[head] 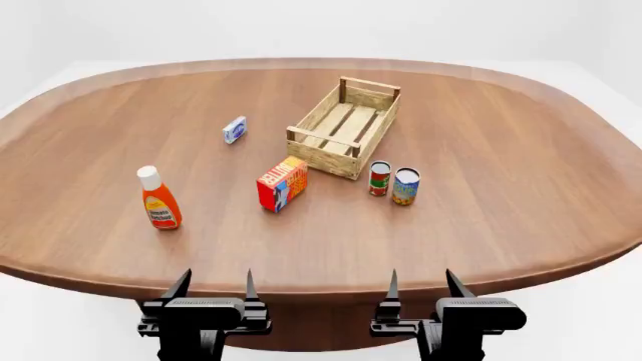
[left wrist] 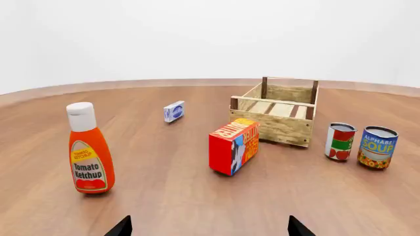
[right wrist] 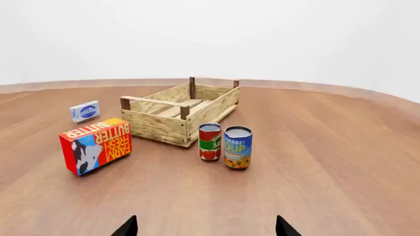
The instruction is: Pick up the ketchup, and put it in the wooden tray.
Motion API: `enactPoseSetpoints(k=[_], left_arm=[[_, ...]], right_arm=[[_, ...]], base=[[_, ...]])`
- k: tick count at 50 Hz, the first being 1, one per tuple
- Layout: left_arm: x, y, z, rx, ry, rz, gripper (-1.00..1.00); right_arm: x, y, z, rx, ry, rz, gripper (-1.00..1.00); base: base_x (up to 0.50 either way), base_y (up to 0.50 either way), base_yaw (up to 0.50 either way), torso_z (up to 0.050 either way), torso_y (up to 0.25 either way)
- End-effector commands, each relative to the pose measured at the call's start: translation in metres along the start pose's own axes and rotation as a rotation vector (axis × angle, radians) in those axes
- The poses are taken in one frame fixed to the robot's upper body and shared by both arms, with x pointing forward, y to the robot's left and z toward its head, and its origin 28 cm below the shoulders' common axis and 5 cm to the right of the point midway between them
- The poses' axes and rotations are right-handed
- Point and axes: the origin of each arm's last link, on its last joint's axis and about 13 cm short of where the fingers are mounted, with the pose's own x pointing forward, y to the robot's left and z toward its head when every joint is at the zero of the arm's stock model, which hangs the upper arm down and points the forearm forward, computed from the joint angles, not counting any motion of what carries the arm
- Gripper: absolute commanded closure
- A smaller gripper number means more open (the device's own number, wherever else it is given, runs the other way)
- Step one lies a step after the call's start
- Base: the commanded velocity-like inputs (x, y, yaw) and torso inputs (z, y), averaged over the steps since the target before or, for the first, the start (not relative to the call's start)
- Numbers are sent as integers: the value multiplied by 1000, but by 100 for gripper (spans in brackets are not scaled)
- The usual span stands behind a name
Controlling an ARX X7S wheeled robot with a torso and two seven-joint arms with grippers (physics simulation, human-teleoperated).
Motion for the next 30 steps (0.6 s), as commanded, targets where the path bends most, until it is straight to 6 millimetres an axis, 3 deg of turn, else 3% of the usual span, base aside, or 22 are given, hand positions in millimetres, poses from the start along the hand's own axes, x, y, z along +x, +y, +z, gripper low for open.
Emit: enactPoseSetpoints(k=[1,10,30], left_arm=[[-2,0,0,-2,-3,-2,-100],[-4,2,3,-6,-18,-6,-100],[0,3,3,-4,-13,9,-100]], right_arm=[[-1,2,1,-4,-2,-1,-100],[1,6,-1,-19,25,17,-100],[6,3,-5,-3,44,16,-100]], base=[[0,0,0,0,0],[0,-31,0,0,0],[0,-500,0,0,0]])
